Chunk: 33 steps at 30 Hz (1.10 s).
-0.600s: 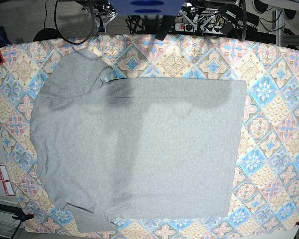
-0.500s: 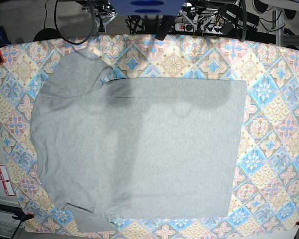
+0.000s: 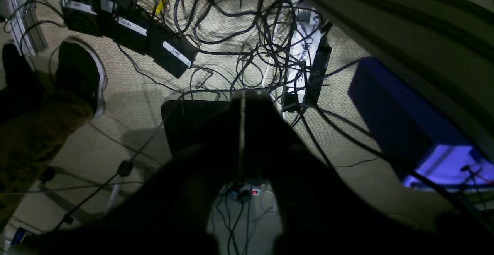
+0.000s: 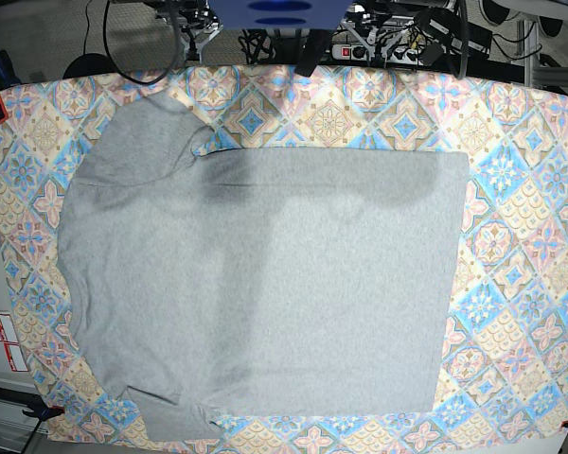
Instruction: Fold the T-shirt properly
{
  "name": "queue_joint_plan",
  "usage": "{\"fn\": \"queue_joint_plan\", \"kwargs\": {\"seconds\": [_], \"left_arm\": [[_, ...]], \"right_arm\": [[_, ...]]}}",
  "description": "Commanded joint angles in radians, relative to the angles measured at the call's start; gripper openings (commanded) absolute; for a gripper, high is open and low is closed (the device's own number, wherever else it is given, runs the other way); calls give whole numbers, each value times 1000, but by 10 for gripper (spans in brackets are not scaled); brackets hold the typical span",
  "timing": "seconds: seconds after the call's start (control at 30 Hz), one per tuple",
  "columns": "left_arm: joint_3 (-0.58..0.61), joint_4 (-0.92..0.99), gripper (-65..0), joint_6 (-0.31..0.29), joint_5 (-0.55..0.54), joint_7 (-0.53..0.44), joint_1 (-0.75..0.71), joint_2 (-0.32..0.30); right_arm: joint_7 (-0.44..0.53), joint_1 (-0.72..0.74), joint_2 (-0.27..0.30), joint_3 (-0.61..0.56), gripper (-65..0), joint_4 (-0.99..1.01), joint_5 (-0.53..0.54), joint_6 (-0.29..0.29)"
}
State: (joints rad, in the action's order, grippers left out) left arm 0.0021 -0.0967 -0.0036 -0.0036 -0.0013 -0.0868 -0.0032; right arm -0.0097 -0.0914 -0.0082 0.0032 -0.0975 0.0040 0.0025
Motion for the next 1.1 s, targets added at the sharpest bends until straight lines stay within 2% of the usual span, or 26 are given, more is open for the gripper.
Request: {"fn": "queue_joint_plan", "kwargs": {"seconds": [0.0, 0.2, 0.33, 0.43, 0.77, 1.07], "left_arm": [[-3, -2, -650, 1, -2, -1, -12, -2], [0, -5, -650, 1, 6, -3, -34, -4], [2, -88, -650, 1, 7, 1, -94, -5], [2, -136, -650, 1, 7, 2, -133, -22], [-1, -148, -650, 1, -2, -3, -198, -53], [-3, -522, -650, 1, -3, 5, -431, -77]], "right_arm": [[7, -6, 1, -2, -650, 2, 3, 0], [7, -23, 1, -2, -650, 0, 3, 0], [14, -46, 3, -2, -650, -1, 1, 0], [18, -66, 34, -2, -650, -3, 1, 0], [17, -241, 69, -2, -650, -230, 1, 0], [10, -373, 99, 5, -650, -434, 1, 0]]}}
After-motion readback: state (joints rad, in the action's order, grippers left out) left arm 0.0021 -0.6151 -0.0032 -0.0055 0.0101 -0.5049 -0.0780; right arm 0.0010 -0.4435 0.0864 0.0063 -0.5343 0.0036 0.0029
